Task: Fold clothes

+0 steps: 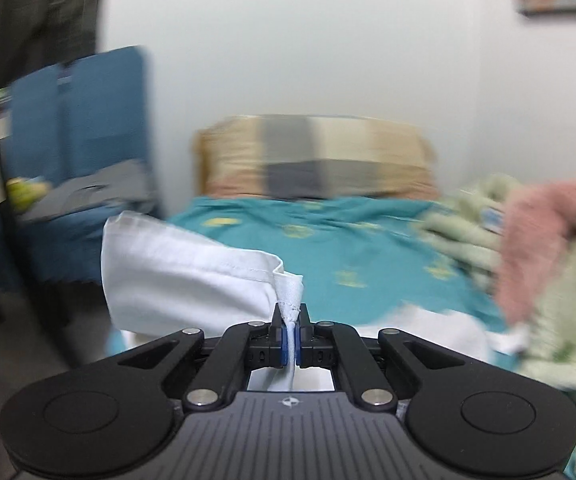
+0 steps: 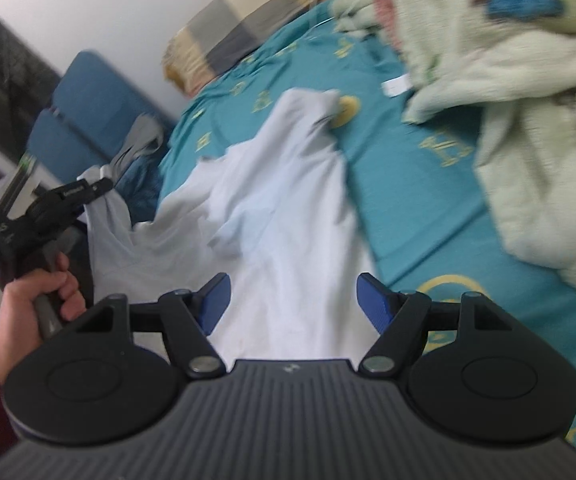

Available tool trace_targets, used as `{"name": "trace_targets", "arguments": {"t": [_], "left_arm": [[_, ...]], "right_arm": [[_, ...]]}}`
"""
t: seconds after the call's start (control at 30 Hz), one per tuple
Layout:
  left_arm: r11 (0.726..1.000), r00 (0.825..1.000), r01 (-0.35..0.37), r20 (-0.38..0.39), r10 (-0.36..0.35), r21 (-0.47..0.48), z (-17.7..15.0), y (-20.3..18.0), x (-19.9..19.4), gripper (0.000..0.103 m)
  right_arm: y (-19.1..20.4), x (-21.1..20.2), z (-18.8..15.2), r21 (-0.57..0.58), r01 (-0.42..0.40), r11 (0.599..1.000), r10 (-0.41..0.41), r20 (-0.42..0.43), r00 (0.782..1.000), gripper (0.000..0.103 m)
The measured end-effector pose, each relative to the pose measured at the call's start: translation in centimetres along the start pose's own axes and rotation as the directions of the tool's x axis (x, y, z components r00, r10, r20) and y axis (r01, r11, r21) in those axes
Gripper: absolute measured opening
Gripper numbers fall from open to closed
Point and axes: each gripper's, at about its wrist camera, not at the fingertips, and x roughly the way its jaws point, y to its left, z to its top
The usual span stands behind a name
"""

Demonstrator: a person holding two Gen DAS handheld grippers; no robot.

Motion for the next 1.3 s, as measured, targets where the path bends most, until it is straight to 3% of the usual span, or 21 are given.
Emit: {"name": "trace_targets", "arguments": {"t": [0.13,0.27,0.4,0.5,0.6,0.83,1.0,1.07,1.13,1.17,1.3], "left_arm": [[0.991,0.994,0.103,-0.035,-0.1,0.091,-1.6,-7.1,1.4,0.004],[0.983,0.985,0.134,-0.122,-0.119,0.125,-5.5,-10.5,3.2,0.011],[0.979,0.979,0.157,-0.15,-0.137,0.128,-7.7,-10.6,2.4,0.045],[0.981,0.982,0.149,-0.136,-0.132,0.125,-7.9,-9.2,-0.4,0.058],[0.984,0.987,0.134,-0.106,-0.122,0.119,-8.4,-7.1,-6.1,0.069],[0.996,0.996,0.076,-0.048,-0.074,0.037,-10.7,-2.4,-20.2,0.079],[0.999,0.999,0.018,-0.028,-0.017,0.047,-13.5,-1.1,-25.2,0.082],[0.999,0.998,0.002,-0.066,0.001,0.051,-14.6,-0.1,-25.5,0.082],[0.999,0.988,-0.031,-0.153,0.037,0.039,-15.3,1.4,-24.9,0.082],[0.998,0.979,-0.046,-0.196,0.052,0.033,-15.7,2.2,-24.6,0.082],[1.0,0.937,-0.01,-0.349,0.003,-0.019,-16.0,6.9,-24.1,0.082]], "right_arm": [[-1.4,-0.9,0.5,0.042,0.019,0.999,-0.02,0.039,0.999,0.073],[-1.8,-1.2,0.7,0.034,0.023,0.999,-0.025,0.068,0.997,0.073],[-1.4,-1.2,0.9,-0.002,0.002,1.0,-0.002,0.089,0.996,0.073],[-1.0,-1.4,0.9,-0.024,-0.03,0.999,0.032,0.103,0.994,0.073],[-0.6,-1.7,0.8,-0.034,-0.061,0.998,0.065,0.115,0.991,0.073],[-0.4,-2.0,0.3,-0.017,-0.144,0.989,0.145,0.113,0.983,0.073],[-0.5,-1.8,0.0,0.005,-0.181,0.984,0.179,0.102,0.978,0.072],[0.1,-1.9,-0.2,-0.015,-0.173,0.985,0.174,0.103,0.979,0.072],[0.8,-1.9,-0.5,-0.04,-0.162,0.986,0.165,0.106,0.981,0.072],[1.2,-1.8,-0.6,-0.054,-0.156,0.986,0.161,0.106,0.981,0.072],[2.2,-1.2,-1.0,-0.089,-0.153,0.984,0.162,0.094,0.982,0.072]]}}
